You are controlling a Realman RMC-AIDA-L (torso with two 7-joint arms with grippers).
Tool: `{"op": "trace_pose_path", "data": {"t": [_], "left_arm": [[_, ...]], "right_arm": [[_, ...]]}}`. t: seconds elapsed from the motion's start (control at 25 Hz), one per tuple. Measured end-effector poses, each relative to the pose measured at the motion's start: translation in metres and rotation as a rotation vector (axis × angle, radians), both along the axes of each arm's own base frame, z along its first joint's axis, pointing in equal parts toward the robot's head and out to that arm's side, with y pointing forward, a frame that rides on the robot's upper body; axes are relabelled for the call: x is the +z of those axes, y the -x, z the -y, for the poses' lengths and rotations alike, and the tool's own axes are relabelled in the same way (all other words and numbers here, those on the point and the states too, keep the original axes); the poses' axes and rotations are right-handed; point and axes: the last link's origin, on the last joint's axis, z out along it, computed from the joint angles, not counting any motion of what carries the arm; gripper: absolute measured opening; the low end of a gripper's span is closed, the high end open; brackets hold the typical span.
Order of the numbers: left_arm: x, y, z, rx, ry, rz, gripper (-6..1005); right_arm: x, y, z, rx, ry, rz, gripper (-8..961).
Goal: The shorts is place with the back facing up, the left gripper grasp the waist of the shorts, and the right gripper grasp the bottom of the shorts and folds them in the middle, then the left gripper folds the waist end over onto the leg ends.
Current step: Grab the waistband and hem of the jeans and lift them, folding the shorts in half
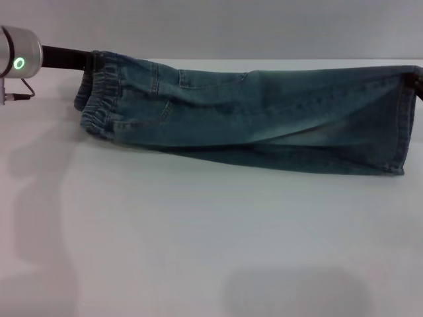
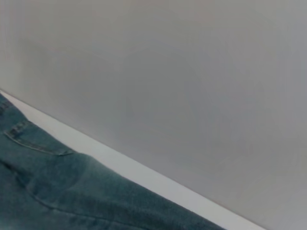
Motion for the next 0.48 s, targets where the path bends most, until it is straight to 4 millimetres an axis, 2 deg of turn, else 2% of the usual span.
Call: {"op": "trace_pose_path", "data": {"t": [0.48], "left_arm": [[-0.022,-0.015,-0.01,-0.051,-0.004,-0.029,122]], "right_arm": [[-0.02,0.006,-0.027,-0.029,-0.052,0.036,128]]}}
